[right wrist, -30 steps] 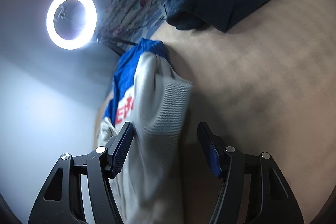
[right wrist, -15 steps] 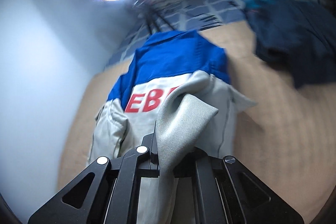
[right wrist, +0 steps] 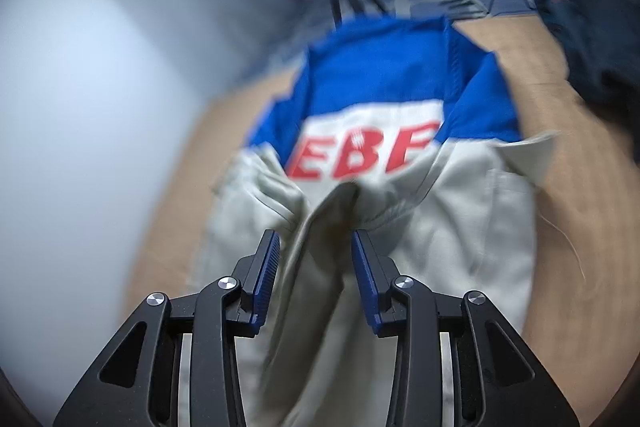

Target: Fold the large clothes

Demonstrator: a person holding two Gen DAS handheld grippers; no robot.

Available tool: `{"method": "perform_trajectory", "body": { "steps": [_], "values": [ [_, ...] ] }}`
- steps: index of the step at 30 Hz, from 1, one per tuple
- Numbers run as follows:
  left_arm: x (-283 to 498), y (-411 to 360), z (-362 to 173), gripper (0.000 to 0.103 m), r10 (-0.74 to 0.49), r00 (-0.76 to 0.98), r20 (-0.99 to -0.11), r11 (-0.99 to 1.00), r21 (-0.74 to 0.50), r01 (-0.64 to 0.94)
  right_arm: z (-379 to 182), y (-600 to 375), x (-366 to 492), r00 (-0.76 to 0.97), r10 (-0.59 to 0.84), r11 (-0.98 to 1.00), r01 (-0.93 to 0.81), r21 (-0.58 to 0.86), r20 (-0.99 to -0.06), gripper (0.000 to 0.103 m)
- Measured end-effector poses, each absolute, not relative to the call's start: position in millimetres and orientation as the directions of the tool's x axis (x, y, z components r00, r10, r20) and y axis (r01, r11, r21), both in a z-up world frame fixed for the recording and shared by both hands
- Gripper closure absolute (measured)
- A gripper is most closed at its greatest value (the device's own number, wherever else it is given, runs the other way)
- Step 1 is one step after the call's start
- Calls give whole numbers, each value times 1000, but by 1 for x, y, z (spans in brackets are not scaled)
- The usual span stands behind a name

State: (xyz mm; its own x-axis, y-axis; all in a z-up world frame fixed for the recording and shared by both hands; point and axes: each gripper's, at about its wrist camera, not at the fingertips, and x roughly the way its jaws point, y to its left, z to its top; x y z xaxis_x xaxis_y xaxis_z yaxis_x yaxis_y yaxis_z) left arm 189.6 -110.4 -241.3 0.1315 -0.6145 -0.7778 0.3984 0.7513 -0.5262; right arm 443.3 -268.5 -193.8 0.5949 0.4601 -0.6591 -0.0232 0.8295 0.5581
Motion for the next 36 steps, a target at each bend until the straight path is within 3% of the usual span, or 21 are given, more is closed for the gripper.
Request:
{"method": "perform_trajectory", "body": {
  "steps": [2, 3, 5, 11, 14, 19, 20, 22, 23, 24, 26, 28, 30, 36],
  "values": [
    [188, -110, -241, 82, -614, 132, -778, 750, -525, 402, -185, -280, 431, 631, 431, 831, 1, 557, -645, 69],
    [188, -110, -241, 82, -615, 132, -778, 750, -525, 402, -184, -280, 429, 630, 407, 846, 13, 533, -661, 82],
    [187, -109, -241, 82, -613, 134, -778, 752, -523, 401, -191, -269, 436, 589, 373, 878, 25, 478, -717, 92],
    [187, -104, -241, 81, -611, 142, -779, 757, -522, 394, -227, -204, 444, 452, 359, 926, -63, 372, -817, 92],
    [183, -103, -236, 82, -614, 149, -775, 754, -521, 400, -243, -178, 444, 416, 285, 958, -85, 274, -864, 92],
    [177, -87, -218, 81, -637, 174, -751, 738, -531, 416, -206, -211, 415, 470, 406, 899, -52, 434, -784, 92],
    [176, -80, -213, 81, -646, 184, -741, 733, -536, 418, -195, -220, 401, 490, 414, 892, -51, 448, -767, 91],
    [173, -64, -206, 72, -665, 205, -718, 723, -552, 415, -176, -235, 367, 521, 411, 889, -50, 454, -748, 73],
    [172, -54, -203, 66, -674, 219, -706, 720, -562, 407, -168, -243, 347, 541, 399, 893, -46, 447, -740, 56],
    [170, -43, -201, 64, -683, 230, -693, 717, -576, 392, -162, -252, 323, 562, 383, 897, -38, 440, -733, 47],
    [168, -21, -197, 63, -697, 245, -674, 710, -605, 360, -160, -265, 282, 576, 369, 897, -14, 443, -729, 46],
    [167, 1, -192, 57, -686, 290, -667, 726, -600, 338, -171, -275, 239, 555, 390, 877, 20, 480, -735, 46],
    [169, 20, -187, 40, -638, 366, -678, 770, -563, 300, -185, -281, 202, 529, 421, 850, 53, 523, -737, 46],
    [191, 76, -214, 34, -572, 370, -732, 811, -572, 121, -232, -272, 132, 432, 575, 734, 104, 671, -695, 46]
  ]
}}
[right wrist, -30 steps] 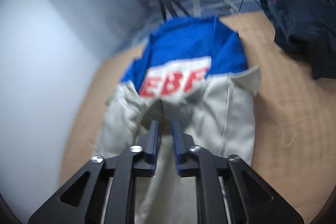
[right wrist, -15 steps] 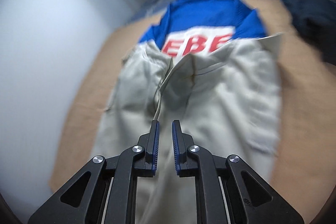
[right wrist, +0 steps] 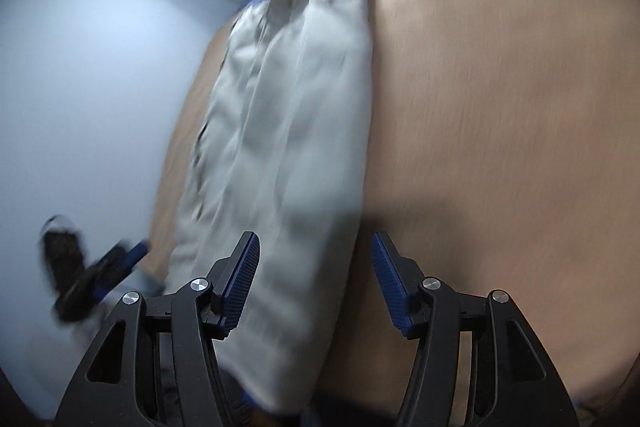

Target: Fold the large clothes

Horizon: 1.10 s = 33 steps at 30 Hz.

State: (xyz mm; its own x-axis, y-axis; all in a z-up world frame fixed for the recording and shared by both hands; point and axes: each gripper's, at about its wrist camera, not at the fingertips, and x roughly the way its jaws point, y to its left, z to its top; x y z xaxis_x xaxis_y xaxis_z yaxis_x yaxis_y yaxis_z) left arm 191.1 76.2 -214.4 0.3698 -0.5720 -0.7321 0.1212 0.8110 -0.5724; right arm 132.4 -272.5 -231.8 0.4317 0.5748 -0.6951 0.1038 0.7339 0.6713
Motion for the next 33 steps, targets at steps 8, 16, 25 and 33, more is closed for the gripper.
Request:
{"method": "perform_trajectory", "body": {
  "steps": [8, 16, 25, 33],
  "values": [
    [183, 73, -266, 43, -589, 267, -763, 801, -595, 68, -258, -247, 111, 343, 699, 653, 49, 756, -627, 46],
    [168, 59, -246, 82, -580, 293, -760, 814, -557, 166, -227, -225, 114, 318, 563, 815, -56, 577, -763, 91],
    [170, 47, -251, 82, -507, 292, -811, 861, -462, 211, -236, -203, 110, 334, 397, 918, -142, 371, -855, 89],
    [174, 46, -250, 82, -514, 283, -810, 858, -476, 194, -210, -219, 93, 438, 313, 949, -108, 297, -843, 75]
  ]
}}
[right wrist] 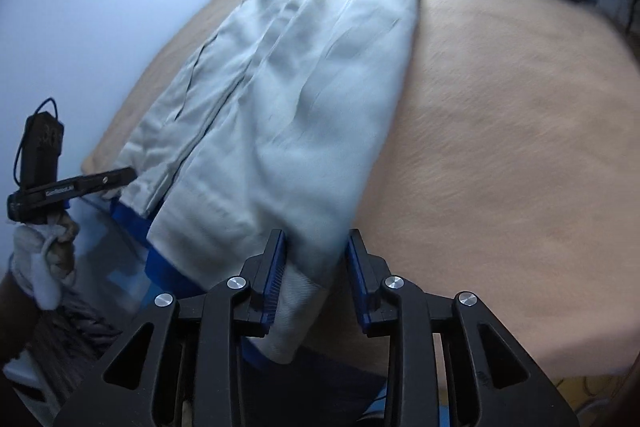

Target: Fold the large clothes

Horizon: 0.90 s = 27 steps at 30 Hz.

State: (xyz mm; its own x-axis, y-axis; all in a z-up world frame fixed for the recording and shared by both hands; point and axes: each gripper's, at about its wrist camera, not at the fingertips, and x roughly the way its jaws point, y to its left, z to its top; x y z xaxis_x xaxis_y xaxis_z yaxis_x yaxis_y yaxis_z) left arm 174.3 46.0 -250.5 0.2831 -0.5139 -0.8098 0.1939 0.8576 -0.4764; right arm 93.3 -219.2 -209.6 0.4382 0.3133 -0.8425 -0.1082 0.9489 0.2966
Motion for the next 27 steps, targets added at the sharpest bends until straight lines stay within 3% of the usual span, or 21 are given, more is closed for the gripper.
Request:
{"method": "perform_trajectory", "body": {
  "steps": [3, 7, 13, 16, 22, 24, 27],
  "values": [
    [174, 48, -251, 82, -506, 283, -815, 862, -464, 204, -190, -218, 86, 524, 266, 964, -126, 235, -809, 74],
    [175, 49, -251, 82, -509, 280, -814, 860, -468, 201, -177, -195, 90, 573, 331, 943, -230, 241, -750, 74],
    [174, 46, -249, 81, -504, 282, -816, 863, -463, 203, -202, -138, 110, 489, 386, 901, -383, 205, -782, 75],
    [174, 47, -246, 78, -504, 275, -819, 864, -470, 183, -229, -116, 111, 442, 316, 891, -442, 103, -839, 75],
    [179, 48, -216, 77, -539, 284, -793, 843, -502, 194, -208, -148, 122, 404, 433, 873, -411, 262, -806, 75],
    [182, 48, -208, 77, -550, 297, -780, 835, -515, 193, -196, -164, 129, 441, 446, 876, -395, 278, -779, 66],
    [188, 49, -198, 77, -580, 323, -748, 813, -555, 174, -183, -190, 145, 497, 429, 895, -346, 281, -754, 64]
  ]
}}
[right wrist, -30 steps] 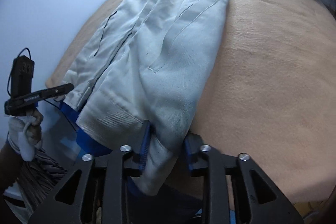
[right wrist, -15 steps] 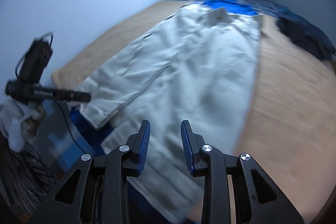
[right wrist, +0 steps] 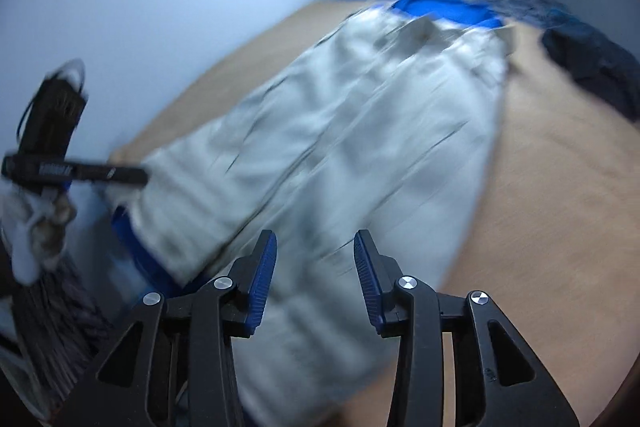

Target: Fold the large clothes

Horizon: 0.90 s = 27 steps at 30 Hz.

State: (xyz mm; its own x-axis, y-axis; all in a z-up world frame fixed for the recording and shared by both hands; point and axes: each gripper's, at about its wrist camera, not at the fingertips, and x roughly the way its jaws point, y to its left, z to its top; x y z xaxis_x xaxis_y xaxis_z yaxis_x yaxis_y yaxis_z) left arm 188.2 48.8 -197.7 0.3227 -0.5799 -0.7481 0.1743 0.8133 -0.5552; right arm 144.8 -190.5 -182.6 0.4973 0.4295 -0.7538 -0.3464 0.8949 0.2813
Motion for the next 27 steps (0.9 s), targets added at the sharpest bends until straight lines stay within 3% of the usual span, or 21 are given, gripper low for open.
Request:
{"method": "perform_trajectory", "body": {
  "steps": [4, 7, 9, 11, 17, 23, 27],
  "values": [
    [187, 55, -188, 77, -563, 357, -746, 826, -529, 197, -178, -221, 159, 514, 464, 885, -288, 365, -721, 64],
    [185, 71, -186, 66, -528, 408, -745, 847, -499, 184, -189, -223, 155, 488, 447, 895, -258, 365, -750, 63],
    [192, 84, -192, 53, -513, 421, -748, 853, -499, 152, -198, -229, 147, 475, 426, 905, -217, 366, -770, 48],
    [205, 93, -209, 49, -555, 379, -741, 823, -556, 117, -210, -238, 139, 457, 440, 896, -165, 413, -773, 43],
    [227, 87, -272, 49, -723, 169, -670, 679, -734, 0, -244, -258, 121, 359, 578, 803, -91, 589, -733, 42],
    [222, 60, -281, 49, -736, 105, -668, 675, -735, 58, -261, -284, 110, 371, 733, 623, -31, 781, -570, 43],
    [223, 56, -281, 55, -742, 101, -663, 670, -740, 56, -265, -279, 116, 349, 778, 574, -55, 817, -523, 53]
  ]
}}
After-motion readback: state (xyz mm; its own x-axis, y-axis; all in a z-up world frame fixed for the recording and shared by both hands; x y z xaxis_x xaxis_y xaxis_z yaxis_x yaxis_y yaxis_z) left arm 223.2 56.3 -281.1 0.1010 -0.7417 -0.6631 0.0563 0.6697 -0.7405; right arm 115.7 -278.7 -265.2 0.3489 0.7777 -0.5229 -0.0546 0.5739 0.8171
